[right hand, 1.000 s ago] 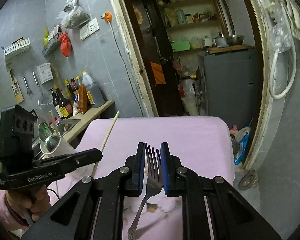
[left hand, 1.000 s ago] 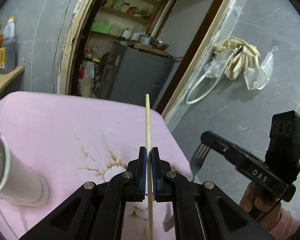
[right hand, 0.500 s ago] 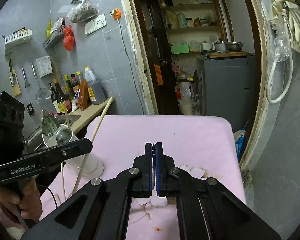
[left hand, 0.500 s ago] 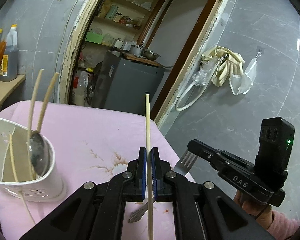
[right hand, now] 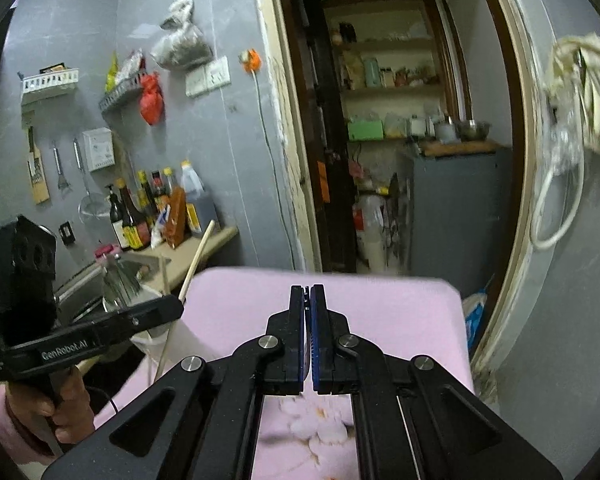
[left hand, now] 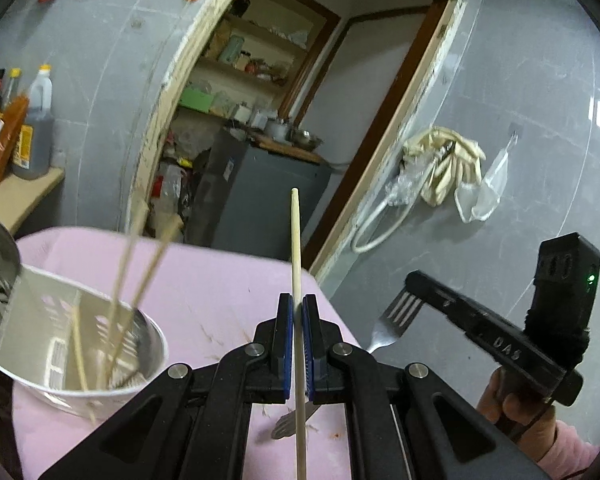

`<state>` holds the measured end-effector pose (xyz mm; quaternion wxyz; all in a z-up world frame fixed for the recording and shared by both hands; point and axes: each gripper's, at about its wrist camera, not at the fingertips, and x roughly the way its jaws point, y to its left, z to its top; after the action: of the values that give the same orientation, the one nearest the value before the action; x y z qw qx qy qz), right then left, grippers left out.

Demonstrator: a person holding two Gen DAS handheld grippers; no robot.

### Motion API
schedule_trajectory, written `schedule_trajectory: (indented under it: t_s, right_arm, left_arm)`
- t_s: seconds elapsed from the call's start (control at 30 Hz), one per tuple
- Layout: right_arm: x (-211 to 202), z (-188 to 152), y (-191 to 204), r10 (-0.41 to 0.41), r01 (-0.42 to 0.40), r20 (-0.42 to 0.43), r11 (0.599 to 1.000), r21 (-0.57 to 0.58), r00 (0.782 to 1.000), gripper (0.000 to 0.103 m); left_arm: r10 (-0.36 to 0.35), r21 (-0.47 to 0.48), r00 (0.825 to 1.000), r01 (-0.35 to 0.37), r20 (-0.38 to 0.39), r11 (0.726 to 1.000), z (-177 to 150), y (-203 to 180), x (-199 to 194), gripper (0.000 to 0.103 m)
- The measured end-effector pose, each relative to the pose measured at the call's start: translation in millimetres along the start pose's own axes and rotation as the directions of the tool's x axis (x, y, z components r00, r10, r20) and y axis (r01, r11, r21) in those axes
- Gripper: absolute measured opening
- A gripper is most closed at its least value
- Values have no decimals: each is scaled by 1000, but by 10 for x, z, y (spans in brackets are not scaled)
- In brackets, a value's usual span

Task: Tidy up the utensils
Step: 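Lift the wooden chopstick and metal fork and carry both over the white holder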

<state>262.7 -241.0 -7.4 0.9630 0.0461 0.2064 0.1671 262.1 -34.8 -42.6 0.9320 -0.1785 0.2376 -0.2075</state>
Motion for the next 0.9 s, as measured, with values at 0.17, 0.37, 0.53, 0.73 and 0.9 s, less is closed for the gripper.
schedule_trajectory:
  t_s: [0.17,0.37,0.53,0.73,0.9]
  right_arm:
    - [-145,462,275,45,-42,75,999,-35,996,3]
    - [-132,920,787,109,-91,133,987,-132,985,3]
    - [20,1033,1221,134,-104,130,970,-218,982,3]
    - [360,805,1620,92,-67,70,951,-303,993,2]
    - [583,520,1839,25,-6,45,925,-380,999,2]
  left_arm:
    - [11,-5,997,-10,73,1000,253,53,-287,5]
    - [64,-11,984,-64,168,998,595,246,-709,5]
    - [144,-38,959,-139,245,990,774,604,-1016,5]
    - [210,-137,932,-176,296,975,771,1202,-1016,5]
    - [217,-174,917,-167,336,971,576,1543,-862,5]
